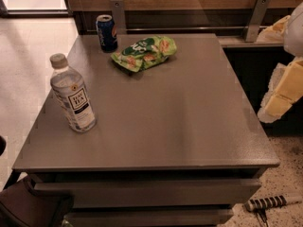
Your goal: Knock blue plastic bottle over
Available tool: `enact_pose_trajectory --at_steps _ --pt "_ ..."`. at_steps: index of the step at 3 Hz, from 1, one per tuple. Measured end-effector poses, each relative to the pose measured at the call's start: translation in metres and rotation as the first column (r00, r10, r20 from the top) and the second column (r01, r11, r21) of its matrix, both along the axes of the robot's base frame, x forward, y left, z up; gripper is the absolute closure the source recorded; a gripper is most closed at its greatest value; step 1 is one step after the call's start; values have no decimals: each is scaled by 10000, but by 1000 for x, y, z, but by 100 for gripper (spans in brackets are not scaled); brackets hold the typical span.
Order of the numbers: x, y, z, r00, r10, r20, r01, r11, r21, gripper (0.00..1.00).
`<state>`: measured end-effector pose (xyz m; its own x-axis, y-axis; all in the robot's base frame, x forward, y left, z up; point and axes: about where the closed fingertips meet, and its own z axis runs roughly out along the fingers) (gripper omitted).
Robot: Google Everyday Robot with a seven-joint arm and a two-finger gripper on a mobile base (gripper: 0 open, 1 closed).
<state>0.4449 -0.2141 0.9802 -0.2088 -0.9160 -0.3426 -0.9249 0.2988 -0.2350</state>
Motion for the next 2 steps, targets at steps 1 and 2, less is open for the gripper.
enact_pose_trajectory --at_steps 1,2 --pt "10 -13 -15 9997 214 98 -229 9816 1896 0" --pt "8 2 -26 9950 724 688 -934 9196 3816 0"
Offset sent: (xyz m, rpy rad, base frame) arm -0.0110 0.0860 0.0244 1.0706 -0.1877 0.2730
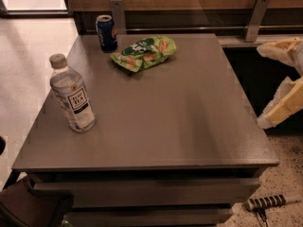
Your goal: Knock blue plastic bottle over
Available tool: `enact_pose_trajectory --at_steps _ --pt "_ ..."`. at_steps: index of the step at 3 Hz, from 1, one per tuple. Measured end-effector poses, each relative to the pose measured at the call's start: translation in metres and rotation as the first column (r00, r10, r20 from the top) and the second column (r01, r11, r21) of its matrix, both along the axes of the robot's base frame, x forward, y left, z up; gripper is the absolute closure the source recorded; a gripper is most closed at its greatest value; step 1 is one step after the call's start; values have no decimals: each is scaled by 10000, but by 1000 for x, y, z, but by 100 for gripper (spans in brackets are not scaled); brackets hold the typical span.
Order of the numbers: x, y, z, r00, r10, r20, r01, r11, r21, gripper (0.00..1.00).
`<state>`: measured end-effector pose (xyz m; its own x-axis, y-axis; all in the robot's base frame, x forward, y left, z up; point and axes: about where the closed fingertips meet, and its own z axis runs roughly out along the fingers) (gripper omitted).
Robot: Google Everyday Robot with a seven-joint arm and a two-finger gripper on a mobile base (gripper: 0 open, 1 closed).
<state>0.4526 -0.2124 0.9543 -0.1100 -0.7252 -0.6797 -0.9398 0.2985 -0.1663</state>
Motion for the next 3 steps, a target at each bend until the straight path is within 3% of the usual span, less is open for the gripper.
enact_pose_trajectory --at_steps 1,2,3 --pt "-9 48 -7 9913 481 1228 -812 9562 2812 0" --pt "-23 95 2 9810 528 1869 -1356 8749 4648 0" --pt "-33 136 37 9712 903 2206 -2034 7964 5696 0"
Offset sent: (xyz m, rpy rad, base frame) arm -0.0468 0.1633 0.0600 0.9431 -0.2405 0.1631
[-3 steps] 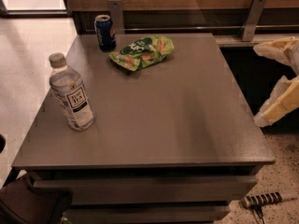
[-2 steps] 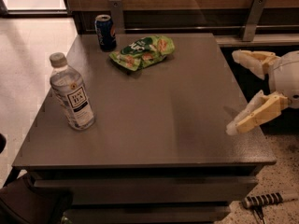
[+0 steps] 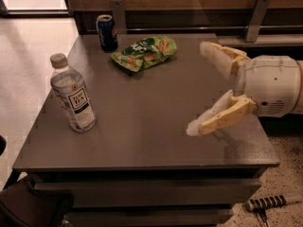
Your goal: Knock blue plastic bottle over
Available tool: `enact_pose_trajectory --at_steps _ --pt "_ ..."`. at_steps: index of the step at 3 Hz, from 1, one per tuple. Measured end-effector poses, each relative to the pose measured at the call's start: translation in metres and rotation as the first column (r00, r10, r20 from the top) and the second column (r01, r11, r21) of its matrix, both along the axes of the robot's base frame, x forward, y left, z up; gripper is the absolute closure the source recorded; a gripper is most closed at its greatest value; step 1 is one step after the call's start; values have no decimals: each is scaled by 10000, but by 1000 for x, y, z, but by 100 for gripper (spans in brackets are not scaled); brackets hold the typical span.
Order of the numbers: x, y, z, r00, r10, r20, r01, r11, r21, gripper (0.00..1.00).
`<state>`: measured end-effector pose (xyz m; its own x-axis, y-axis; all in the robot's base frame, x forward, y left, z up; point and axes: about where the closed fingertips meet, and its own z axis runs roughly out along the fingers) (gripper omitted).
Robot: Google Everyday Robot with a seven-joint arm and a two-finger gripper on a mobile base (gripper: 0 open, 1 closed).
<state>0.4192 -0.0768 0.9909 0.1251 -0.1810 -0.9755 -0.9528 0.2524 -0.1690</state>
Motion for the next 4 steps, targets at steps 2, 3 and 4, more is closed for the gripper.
enact_pose_trajectory --at_steps 2,3,4 --pt "2 17 -8 9996 -174 -203 163 9985 -520 0" --pt "4 50 -24 9987 -330 -390 290 9945 -1006 0" --pt "9 84 -40 9987 -131 -497 80 9947 -1020 0"
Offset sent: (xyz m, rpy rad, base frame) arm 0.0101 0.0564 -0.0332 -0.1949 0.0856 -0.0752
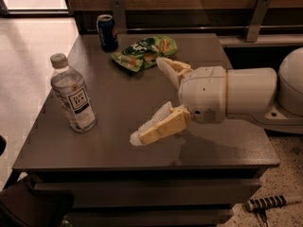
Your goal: Knock blue plastic bottle over
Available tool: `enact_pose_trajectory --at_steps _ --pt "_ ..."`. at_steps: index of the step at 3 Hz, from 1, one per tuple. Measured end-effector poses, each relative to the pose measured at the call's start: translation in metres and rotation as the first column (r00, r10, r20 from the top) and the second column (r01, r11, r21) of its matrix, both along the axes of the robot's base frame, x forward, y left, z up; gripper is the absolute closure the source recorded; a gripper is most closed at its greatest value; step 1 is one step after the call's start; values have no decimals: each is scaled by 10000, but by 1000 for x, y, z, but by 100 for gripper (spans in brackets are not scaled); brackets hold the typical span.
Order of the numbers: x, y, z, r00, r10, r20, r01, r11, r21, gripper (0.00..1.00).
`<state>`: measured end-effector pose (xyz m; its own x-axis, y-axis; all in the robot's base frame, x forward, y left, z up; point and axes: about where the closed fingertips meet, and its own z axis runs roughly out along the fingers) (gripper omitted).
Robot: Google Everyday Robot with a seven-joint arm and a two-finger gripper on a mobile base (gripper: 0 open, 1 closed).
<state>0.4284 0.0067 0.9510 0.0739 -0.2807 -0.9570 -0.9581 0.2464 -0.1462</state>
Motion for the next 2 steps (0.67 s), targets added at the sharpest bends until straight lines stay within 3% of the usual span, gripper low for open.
enact_pose_trajectory --at_steps 2 --pt "37 52 -31 9991 360 -217 -346 9973 645 0"
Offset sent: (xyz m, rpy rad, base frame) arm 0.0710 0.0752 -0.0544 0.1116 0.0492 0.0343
